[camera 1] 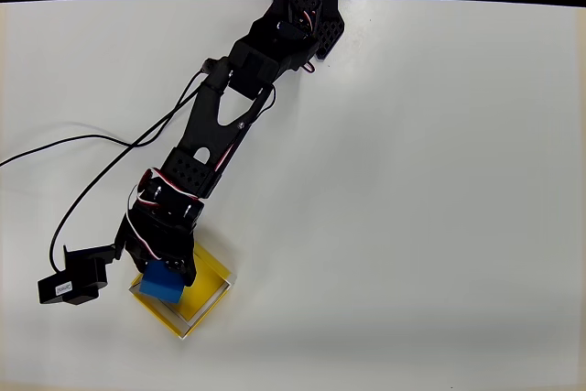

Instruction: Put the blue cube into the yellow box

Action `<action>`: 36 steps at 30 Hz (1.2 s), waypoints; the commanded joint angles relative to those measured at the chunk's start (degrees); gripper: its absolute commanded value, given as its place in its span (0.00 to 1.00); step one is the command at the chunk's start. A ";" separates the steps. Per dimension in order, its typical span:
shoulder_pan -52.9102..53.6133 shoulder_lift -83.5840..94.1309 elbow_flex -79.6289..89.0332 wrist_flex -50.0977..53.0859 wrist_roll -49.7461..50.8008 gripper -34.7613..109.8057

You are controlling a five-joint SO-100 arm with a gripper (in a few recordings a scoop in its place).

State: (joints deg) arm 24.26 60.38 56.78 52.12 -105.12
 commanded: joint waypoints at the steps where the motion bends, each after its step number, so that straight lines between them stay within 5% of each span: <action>1: -0.35 3.25 -7.47 -0.09 -0.79 0.43; 24: -0.97 1.05 -7.12 -5.27 3.43 0.58; 36: -3.16 24.52 2.99 -4.22 2.37 0.46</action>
State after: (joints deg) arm 22.15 64.25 59.15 46.49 -101.51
